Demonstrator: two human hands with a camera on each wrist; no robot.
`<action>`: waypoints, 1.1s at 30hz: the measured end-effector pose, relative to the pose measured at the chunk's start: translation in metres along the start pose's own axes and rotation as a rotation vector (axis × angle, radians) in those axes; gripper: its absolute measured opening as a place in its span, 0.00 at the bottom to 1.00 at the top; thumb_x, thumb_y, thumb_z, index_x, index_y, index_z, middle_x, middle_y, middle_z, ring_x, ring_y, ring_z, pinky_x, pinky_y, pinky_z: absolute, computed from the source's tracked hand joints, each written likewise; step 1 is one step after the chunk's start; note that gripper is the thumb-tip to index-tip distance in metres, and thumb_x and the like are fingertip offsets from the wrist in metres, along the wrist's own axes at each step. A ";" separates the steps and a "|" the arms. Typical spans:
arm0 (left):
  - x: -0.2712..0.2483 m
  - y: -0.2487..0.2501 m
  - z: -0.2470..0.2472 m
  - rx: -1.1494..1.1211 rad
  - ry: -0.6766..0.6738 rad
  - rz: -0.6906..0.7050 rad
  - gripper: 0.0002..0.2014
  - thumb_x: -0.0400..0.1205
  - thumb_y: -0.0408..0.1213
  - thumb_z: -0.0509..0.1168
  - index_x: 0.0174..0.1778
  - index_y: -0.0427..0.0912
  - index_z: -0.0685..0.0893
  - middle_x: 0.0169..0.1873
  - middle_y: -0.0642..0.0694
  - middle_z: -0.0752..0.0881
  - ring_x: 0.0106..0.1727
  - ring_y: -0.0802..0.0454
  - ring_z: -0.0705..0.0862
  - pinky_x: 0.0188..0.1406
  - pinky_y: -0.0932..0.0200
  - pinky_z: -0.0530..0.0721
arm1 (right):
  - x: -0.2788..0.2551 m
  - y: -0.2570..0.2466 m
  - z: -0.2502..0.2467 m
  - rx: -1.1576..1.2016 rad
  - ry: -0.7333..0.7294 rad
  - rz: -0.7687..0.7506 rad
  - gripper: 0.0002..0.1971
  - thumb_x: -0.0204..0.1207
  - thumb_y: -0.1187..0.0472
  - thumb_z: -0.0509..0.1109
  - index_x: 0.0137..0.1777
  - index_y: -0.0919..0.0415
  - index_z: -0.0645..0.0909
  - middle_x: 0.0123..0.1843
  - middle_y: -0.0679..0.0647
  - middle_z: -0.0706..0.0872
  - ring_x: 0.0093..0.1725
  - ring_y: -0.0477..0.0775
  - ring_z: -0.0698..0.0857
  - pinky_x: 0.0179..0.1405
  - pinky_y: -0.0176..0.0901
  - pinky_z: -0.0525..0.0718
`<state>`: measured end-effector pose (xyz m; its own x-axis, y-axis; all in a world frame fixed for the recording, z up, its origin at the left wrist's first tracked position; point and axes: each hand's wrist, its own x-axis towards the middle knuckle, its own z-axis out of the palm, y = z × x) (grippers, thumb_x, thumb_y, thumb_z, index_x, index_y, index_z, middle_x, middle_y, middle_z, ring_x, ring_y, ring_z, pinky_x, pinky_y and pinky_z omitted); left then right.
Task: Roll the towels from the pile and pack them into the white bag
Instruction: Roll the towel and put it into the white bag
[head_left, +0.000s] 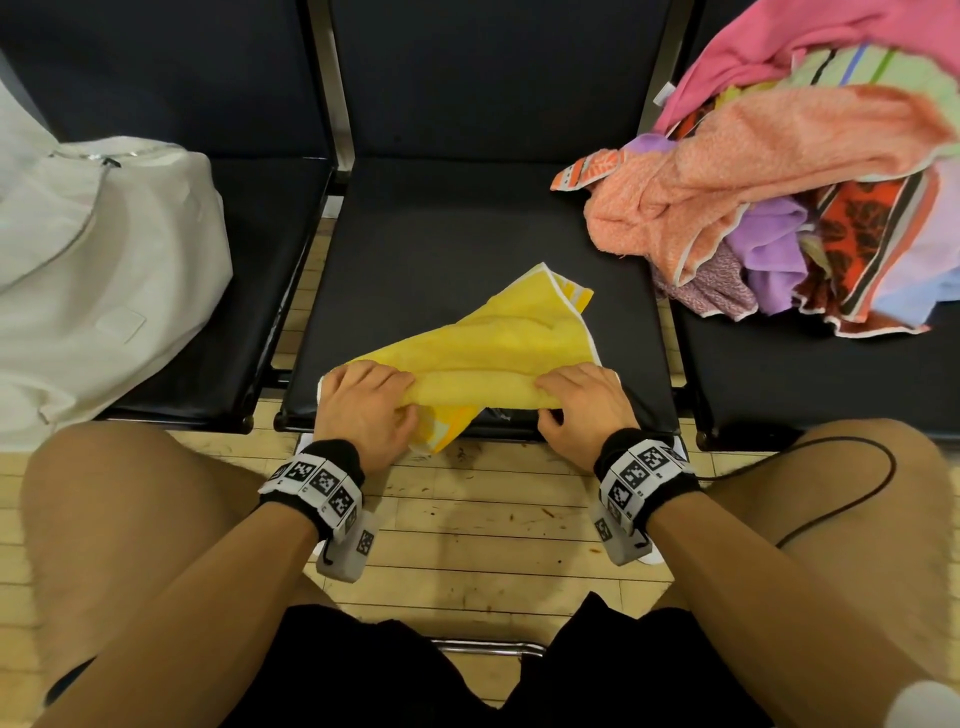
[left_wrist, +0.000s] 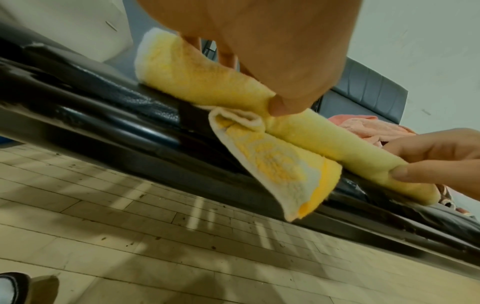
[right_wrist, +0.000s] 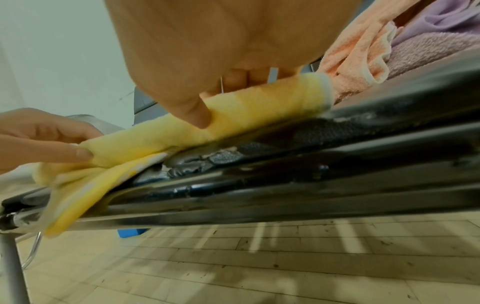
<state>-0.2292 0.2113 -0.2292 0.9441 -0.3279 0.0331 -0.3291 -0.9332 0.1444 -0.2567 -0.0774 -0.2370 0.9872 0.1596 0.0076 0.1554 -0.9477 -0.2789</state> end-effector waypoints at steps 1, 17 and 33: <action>0.001 0.000 -0.001 -0.004 0.012 -0.009 0.24 0.79 0.54 0.53 0.63 0.50 0.85 0.57 0.51 0.87 0.66 0.46 0.77 0.70 0.43 0.65 | 0.001 0.000 -0.001 0.001 0.010 0.003 0.19 0.76 0.51 0.65 0.65 0.54 0.84 0.59 0.51 0.87 0.63 0.57 0.79 0.70 0.51 0.69; 0.003 0.000 -0.002 0.032 0.135 -0.006 0.09 0.86 0.44 0.61 0.51 0.49 0.87 0.49 0.48 0.86 0.51 0.44 0.80 0.55 0.44 0.72 | 0.004 0.001 0.000 -0.046 0.185 -0.050 0.09 0.67 0.69 0.75 0.46 0.57 0.86 0.46 0.51 0.86 0.47 0.61 0.82 0.48 0.51 0.71; 0.000 0.003 -0.024 0.069 -0.169 -0.021 0.30 0.71 0.58 0.42 0.60 0.53 0.81 0.50 0.53 0.85 0.56 0.49 0.82 0.69 0.46 0.68 | 0.003 -0.003 -0.023 -0.017 -0.104 -0.023 0.21 0.79 0.54 0.51 0.66 0.57 0.78 0.50 0.54 0.86 0.53 0.60 0.82 0.62 0.54 0.73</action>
<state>-0.2293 0.2124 -0.2052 0.9365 -0.3227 -0.1369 -0.3151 -0.9461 0.0747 -0.2537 -0.0809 -0.2138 0.9743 0.2079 -0.0861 0.1789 -0.9479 -0.2637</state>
